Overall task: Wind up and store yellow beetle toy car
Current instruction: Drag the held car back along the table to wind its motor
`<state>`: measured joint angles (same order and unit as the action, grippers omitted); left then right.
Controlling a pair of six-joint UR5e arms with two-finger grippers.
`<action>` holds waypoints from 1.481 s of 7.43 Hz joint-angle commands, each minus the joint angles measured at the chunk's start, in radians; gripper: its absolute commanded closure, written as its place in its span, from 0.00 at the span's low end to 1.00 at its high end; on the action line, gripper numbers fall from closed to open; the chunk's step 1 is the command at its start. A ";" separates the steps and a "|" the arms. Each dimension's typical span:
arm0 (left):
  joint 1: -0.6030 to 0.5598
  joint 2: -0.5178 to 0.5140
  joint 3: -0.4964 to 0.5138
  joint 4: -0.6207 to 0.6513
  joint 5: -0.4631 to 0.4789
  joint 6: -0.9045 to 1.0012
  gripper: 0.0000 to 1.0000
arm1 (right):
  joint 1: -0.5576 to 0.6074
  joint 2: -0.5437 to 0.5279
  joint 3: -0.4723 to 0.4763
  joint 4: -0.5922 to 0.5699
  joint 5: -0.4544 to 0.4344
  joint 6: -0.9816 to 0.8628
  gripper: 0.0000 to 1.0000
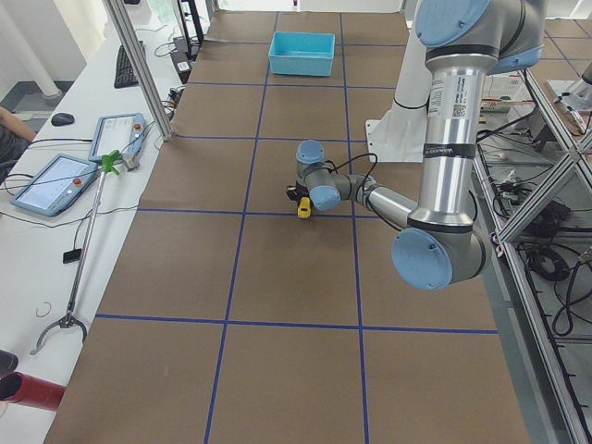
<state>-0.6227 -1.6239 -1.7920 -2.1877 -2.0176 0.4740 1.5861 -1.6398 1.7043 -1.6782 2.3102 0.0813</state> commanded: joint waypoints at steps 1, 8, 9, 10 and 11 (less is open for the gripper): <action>-0.005 0.006 0.003 -0.003 -0.007 0.000 0.77 | 0.000 0.000 0.000 0.000 0.000 0.000 0.00; -0.029 0.032 0.008 -0.009 -0.036 0.005 0.77 | 0.000 0.000 0.001 0.000 0.000 0.000 0.00; -0.029 0.038 0.009 -0.009 -0.036 0.008 0.76 | 0.000 0.000 0.002 0.000 0.000 0.000 0.00; -0.032 0.039 0.011 -0.010 -0.036 0.008 0.76 | 0.000 0.000 0.000 0.000 0.000 -0.001 0.00; -0.037 0.048 0.013 -0.011 -0.036 0.009 0.76 | 0.000 0.000 0.000 0.000 0.000 -0.002 0.00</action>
<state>-0.6551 -1.5845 -1.7815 -2.1977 -2.0539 0.4815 1.5861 -1.6398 1.7050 -1.6782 2.3102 0.0804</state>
